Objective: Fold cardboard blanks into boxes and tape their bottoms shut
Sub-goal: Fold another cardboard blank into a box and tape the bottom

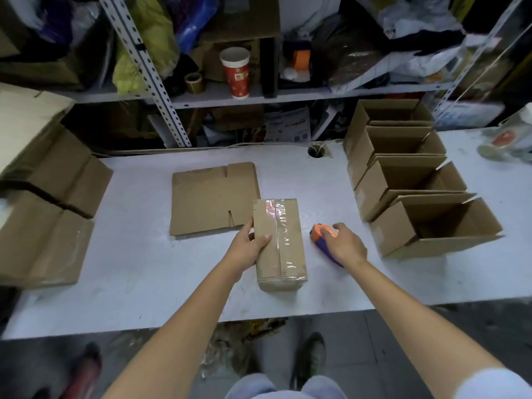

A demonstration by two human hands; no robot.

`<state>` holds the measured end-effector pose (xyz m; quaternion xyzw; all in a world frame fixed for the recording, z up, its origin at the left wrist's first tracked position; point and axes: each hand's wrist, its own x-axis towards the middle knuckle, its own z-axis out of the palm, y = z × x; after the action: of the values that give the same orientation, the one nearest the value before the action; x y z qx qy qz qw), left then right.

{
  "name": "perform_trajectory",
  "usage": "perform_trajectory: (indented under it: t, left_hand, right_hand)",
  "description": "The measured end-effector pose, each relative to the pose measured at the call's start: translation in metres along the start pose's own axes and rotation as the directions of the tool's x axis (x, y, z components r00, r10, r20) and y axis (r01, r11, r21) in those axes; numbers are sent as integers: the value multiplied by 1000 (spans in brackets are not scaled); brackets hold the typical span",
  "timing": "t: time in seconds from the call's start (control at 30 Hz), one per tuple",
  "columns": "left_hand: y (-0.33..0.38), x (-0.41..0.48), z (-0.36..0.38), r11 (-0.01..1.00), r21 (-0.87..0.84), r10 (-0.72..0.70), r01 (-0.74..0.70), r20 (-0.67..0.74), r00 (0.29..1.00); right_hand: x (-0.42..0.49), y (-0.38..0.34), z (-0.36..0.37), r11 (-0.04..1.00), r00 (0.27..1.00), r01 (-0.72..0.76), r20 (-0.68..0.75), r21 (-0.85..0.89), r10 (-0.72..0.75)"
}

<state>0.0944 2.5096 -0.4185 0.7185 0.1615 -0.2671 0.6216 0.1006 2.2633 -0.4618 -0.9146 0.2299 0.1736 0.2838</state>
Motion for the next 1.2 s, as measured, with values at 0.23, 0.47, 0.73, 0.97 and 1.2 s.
perform_trajectory:
  t: [0.23, 0.47, 0.73, 0.97, 1.2]
  left_hand:
    - [-1, 1, 2, 1000, -13, 1, -1, -20, 1000]
    - [18, 0, -14, 995, 99, 19, -16, -25, 1000]
    - [108, -11, -20, 903, 283, 298, -323, 128, 946]
    - [130, -24, -14, 929, 100, 321, -355, 255, 912]
    - [127, -25, -27, 978, -106, 200, -183, 188, 962]
  right_hand:
    - [25, 28, 42, 946, 990, 94, 133, -312, -54]
    - [22, 19, 9, 979, 980, 196, -31, -53, -198]
    - [-40, -66, -127, 841, 823, 501, 190, 204, -536]
    - [-68, -107, -168, 796, 746, 605, 342, 8, -571]
    - [-68, -120, -160, 829, 775, 558, 344, 17, -529]
